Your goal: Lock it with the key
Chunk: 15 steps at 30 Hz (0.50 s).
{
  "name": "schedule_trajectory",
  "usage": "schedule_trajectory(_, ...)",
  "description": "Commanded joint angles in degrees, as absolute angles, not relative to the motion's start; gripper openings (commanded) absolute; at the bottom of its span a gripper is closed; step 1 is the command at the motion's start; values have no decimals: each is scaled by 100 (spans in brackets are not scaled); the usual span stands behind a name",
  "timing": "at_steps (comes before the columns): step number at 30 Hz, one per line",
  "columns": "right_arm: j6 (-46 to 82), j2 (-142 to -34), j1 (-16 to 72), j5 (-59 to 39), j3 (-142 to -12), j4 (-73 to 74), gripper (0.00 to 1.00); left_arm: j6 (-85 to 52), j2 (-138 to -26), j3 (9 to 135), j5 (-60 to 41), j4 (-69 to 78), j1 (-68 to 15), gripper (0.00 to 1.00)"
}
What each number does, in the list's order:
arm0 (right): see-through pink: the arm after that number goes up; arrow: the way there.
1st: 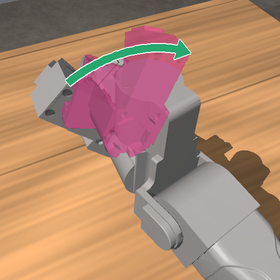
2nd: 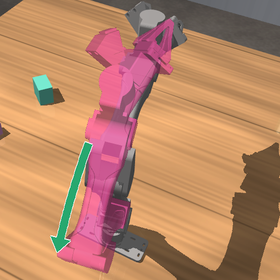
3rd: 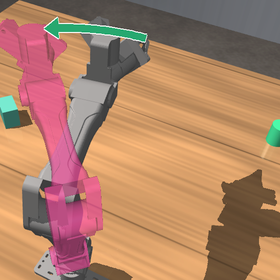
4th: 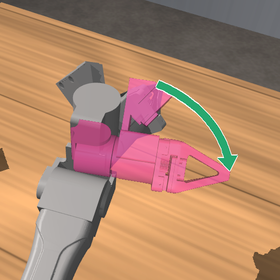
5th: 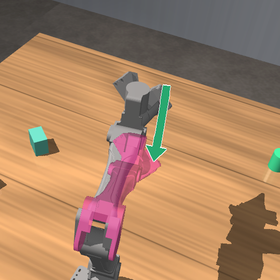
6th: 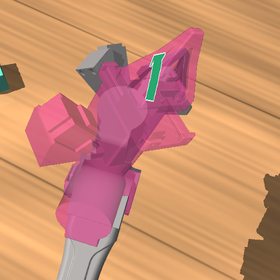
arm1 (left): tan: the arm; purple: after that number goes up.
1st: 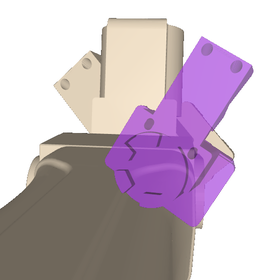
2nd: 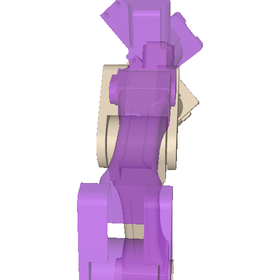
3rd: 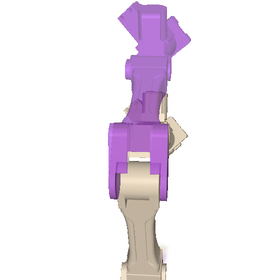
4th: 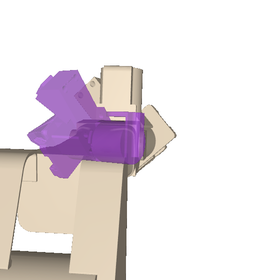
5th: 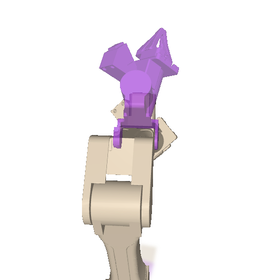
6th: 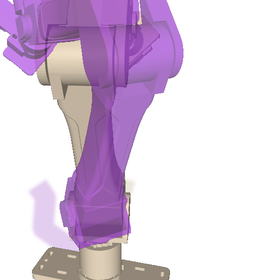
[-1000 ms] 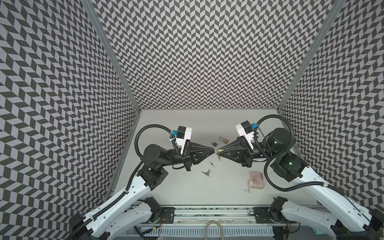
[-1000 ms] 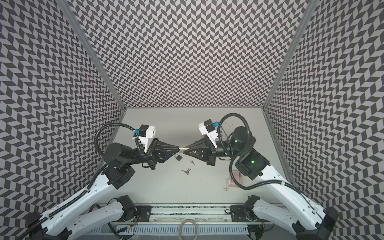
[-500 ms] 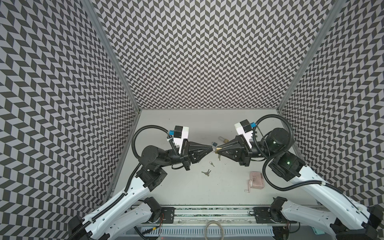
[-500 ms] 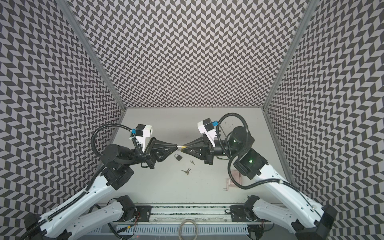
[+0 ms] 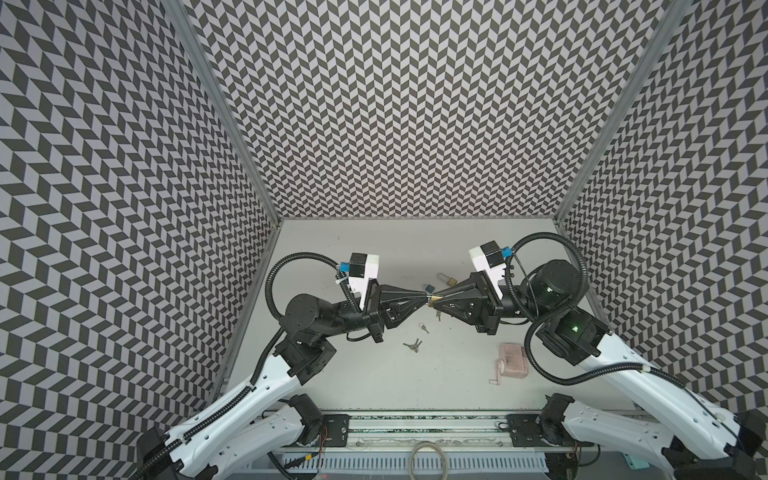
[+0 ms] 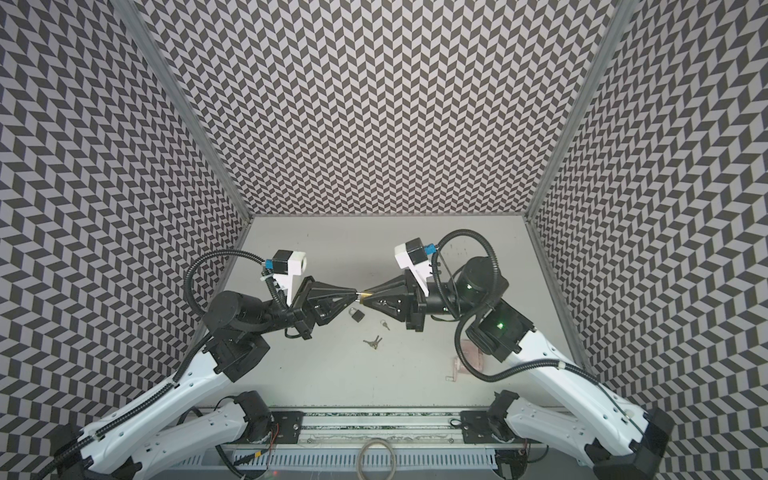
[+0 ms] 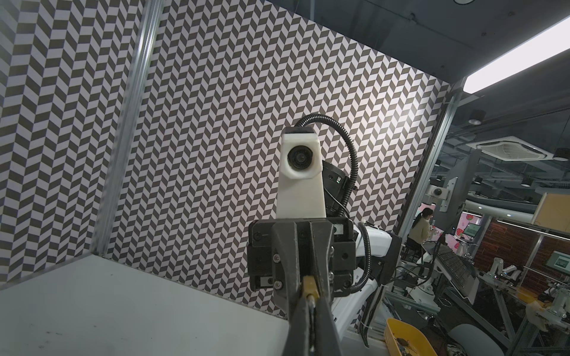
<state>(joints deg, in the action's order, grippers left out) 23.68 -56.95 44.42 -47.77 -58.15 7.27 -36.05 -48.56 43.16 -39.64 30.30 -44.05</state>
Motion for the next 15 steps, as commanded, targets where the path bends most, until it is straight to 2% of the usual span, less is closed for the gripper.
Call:
schedule_trajectory(1,2521,-5675,4474,-4693,-5670,892,0,-3809,-4833,4189,-4438,2809,-4286,0)
schedule_trajectory(15,2710,-5680,4469,-4991,-5588,1404,0,-3687,-4785,4344,-4475,2560,-4298,0)
